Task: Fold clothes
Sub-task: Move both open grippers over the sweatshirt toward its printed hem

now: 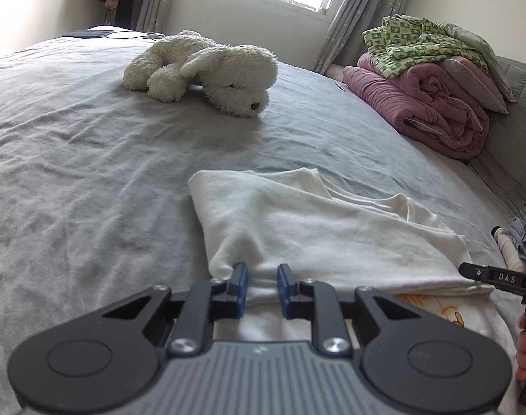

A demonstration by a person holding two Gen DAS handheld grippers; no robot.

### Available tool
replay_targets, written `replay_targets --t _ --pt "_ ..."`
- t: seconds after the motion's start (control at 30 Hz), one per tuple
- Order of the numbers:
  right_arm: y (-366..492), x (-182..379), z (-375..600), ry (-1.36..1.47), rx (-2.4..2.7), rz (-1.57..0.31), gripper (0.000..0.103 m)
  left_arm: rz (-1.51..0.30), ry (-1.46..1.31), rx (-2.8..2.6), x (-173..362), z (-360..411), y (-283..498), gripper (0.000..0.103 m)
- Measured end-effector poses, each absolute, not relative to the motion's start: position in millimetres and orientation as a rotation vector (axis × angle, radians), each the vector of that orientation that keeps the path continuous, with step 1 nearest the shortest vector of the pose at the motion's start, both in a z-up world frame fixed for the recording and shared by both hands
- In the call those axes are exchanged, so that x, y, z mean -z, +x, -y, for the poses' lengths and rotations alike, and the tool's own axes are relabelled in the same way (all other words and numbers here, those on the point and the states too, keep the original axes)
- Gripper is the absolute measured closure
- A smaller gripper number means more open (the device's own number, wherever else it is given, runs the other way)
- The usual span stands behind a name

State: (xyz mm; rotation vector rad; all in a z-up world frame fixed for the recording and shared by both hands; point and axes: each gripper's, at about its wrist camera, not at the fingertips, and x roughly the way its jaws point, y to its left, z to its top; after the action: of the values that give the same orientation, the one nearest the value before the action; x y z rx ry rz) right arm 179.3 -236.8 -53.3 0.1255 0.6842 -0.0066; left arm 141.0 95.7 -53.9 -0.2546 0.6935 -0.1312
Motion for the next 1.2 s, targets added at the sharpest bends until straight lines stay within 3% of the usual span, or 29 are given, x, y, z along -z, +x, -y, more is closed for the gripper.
replay_targets --t 0.4,0.47,0.53,0.7,1.2 --pt "152.6 26.6 234.9 0.120 0.023 -0.718 0.047 -0.679 -0.222 0.113 51.7 -90.9 140.3 0.082" --pt "141.3 20.0 240.2 0.135 0.023 -0.728 0.047 -0.682 -0.211 0.112 45.5 -87.3 137.2 0.077" --pt "126.9 12.1 246.6 0.153 0.020 -0.738 0.047 -0.694 -0.211 0.119 40.1 -84.9 133.1 0.064" --pt "86.2 -1.3 259.4 0.196 0.029 -0.777 0.044 -0.852 -0.191 0.124 38.3 -79.7 124.1 0.050" --pt "-31.9 16.2 294.2 0.388 0.008 -0.967 0.042 -1.002 -0.216 0.149 30.0 -108.2 25.6 0.050"
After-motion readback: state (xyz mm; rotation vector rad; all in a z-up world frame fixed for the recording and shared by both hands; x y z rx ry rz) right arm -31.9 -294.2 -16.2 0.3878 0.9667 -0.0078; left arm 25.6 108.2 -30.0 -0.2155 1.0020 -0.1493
